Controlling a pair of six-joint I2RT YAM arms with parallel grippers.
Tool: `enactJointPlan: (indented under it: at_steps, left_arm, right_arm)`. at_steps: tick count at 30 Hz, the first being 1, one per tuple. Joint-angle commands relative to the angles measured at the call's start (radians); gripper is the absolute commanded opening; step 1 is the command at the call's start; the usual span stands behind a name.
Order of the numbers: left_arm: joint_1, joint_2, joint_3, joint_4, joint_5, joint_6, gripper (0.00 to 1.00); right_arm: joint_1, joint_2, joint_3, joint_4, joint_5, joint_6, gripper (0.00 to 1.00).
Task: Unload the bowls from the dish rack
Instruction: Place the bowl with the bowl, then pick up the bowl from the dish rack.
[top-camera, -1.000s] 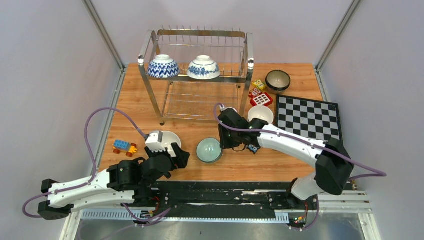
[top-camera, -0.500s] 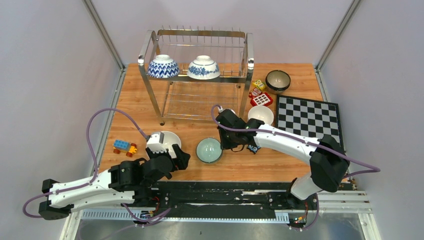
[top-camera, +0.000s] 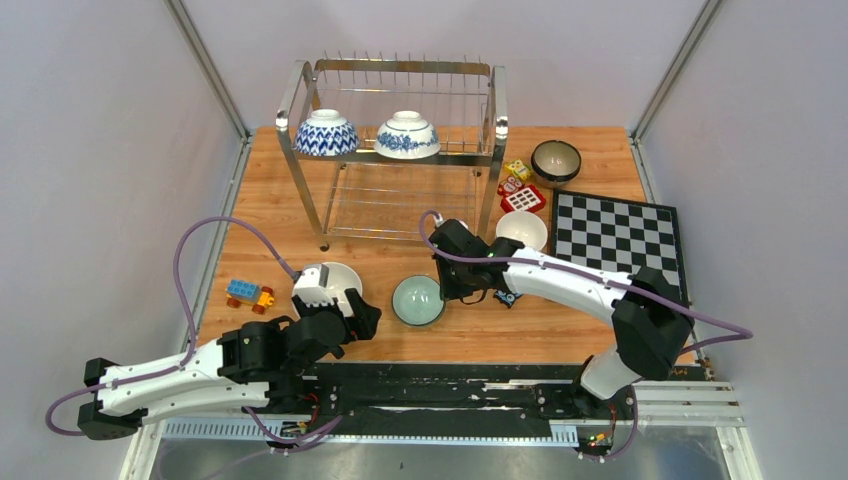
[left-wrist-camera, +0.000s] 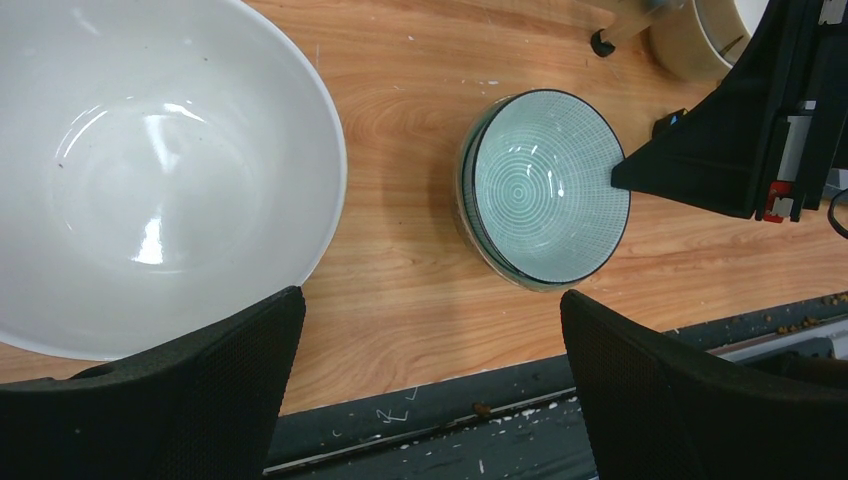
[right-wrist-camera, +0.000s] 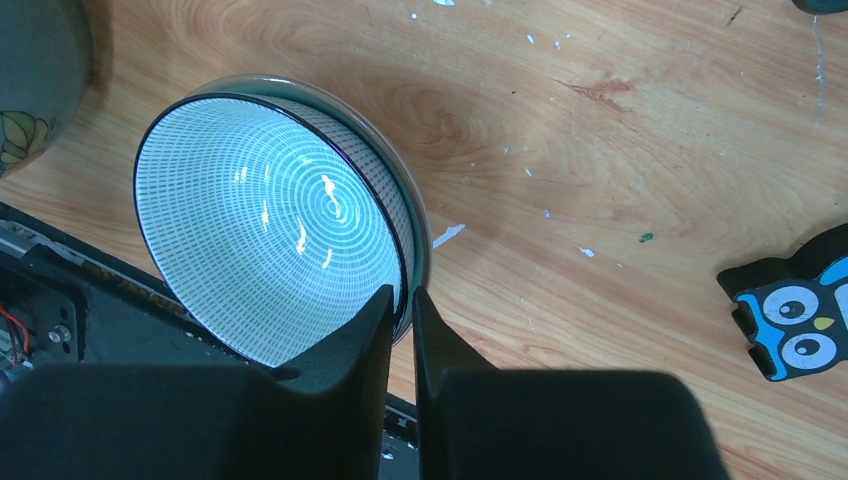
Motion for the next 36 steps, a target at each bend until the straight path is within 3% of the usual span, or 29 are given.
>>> enactJointPlan:
  at_steps: [1,10,18,25,30,36]
  left_arm:
    - [-0.004,0.0,-0.01,0.022,-0.009,-0.01,1.0]
    - [-0.004,-0.001,0.024,0.0,-0.052,0.026,1.0]
    - [-0.004,0.004,0.19,-0.029,-0.209,0.207,1.0]
    - [-0.003,0.002,0.278,0.255,-0.335,0.538,1.0]
    - [-0.003,0.014,0.323,0.606,-0.2,0.817,0.99]
    - [0.011,0.249,0.604,0.556,-0.176,0.925,1.0]
  right_arm:
    - [0.012,0.003,-0.011,-0.024,0.002,-0.005,0.16]
    - [0.018,-0.121,0.005,-0.051,0.017,-0.029,0.36]
    - [0.049,-0.379,-0.007,-0.098,0.019,-0.216,0.39]
    - [0.05,-0.604,-0.103,-0.047,0.032,-0.287,0.41]
    - [0.048,-0.761,-0.192,0.073,0.055,-0.285,0.45]
    - [0.048,-0.883,-0.209,0.109,0.1,-0.317,0.46]
